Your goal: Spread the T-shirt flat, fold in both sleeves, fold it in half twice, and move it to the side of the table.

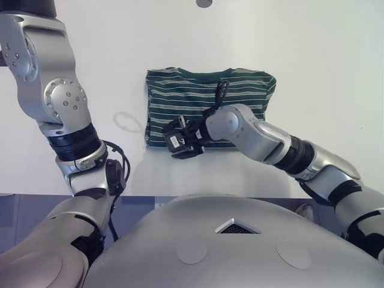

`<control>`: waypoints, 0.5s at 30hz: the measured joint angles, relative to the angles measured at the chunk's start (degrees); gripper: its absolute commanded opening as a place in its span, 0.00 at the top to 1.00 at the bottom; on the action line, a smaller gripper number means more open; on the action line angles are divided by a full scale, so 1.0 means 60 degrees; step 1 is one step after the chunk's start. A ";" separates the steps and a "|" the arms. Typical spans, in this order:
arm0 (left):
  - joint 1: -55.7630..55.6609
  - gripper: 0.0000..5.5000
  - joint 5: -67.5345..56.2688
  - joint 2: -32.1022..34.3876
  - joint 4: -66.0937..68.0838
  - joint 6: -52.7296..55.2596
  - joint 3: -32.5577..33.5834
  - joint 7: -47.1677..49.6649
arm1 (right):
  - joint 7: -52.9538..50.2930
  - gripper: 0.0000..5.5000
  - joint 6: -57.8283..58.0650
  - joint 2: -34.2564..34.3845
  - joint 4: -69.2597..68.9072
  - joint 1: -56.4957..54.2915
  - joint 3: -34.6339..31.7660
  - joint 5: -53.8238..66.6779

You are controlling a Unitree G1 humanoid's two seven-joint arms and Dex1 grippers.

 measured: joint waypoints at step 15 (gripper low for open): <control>-0.0030 0.62 0.0253 -0.0181 -0.0307 0.0100 -0.0183 -0.0265 | -0.0300 0.31 -0.0301 -0.1093 -0.1408 0.1321 -0.4714 0.5735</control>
